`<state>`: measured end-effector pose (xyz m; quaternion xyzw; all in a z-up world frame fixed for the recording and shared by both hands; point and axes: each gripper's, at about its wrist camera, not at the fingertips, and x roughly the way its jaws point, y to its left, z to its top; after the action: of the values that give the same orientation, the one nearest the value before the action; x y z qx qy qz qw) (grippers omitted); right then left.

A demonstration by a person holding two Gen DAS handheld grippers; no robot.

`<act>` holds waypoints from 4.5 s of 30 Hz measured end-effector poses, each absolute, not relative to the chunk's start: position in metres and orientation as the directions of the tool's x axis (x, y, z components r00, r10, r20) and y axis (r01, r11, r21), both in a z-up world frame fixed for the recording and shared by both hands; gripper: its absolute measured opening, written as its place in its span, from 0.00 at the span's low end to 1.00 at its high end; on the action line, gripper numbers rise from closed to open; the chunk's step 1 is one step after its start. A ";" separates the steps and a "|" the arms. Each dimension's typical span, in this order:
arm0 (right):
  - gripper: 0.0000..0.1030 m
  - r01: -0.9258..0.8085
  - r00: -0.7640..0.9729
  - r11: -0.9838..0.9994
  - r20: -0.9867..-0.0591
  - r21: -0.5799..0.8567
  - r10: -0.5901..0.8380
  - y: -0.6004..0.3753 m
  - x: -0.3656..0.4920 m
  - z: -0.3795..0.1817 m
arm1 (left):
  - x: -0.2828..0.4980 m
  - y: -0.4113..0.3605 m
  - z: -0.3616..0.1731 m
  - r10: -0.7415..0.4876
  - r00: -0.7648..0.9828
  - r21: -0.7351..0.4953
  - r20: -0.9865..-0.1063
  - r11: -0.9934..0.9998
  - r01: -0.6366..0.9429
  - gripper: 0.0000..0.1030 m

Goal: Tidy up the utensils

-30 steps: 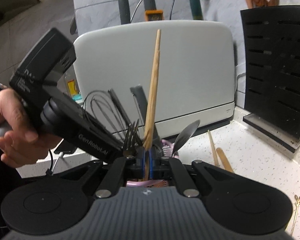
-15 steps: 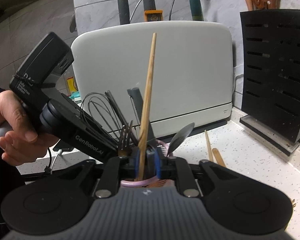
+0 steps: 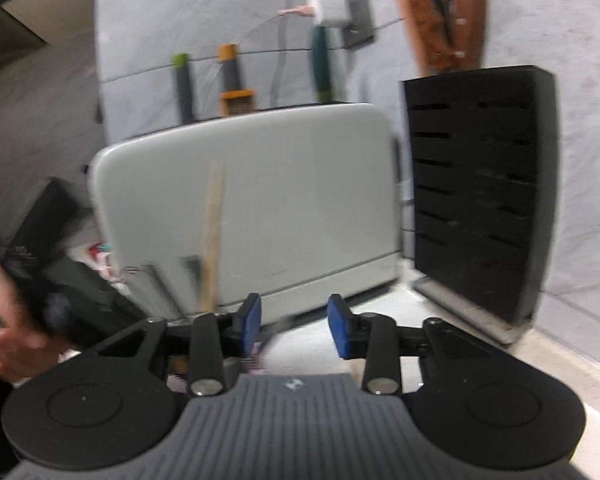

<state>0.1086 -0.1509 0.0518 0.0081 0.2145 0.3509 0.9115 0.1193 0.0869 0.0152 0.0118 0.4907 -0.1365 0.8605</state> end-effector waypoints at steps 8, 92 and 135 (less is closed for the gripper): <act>0.36 -0.429 0.663 0.901 -0.655 0.065 0.363 -0.153 0.165 -0.004 | 0.119 0.091 0.014 -0.235 0.480 -0.125 -0.845 0.960 0.250 0.29; 0.16 -0.662 0.253 0.748 -0.952 -0.042 0.170 -0.174 0.124 -0.025 | 0.116 0.071 0.013 -0.205 0.488 -0.077 -0.848 0.960 0.269 0.32; 0.02 -0.632 0.125 0.775 -0.986 0.009 0.113 -0.160 0.166 -0.008 | 0.116 0.070 0.011 -0.216 0.487 -0.084 -0.846 0.957 0.278 0.32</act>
<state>0.1656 -0.1599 -0.0085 -0.2131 0.6088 0.2587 0.7190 0.1157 0.0704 0.0106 0.0321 0.4857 -0.1432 0.8617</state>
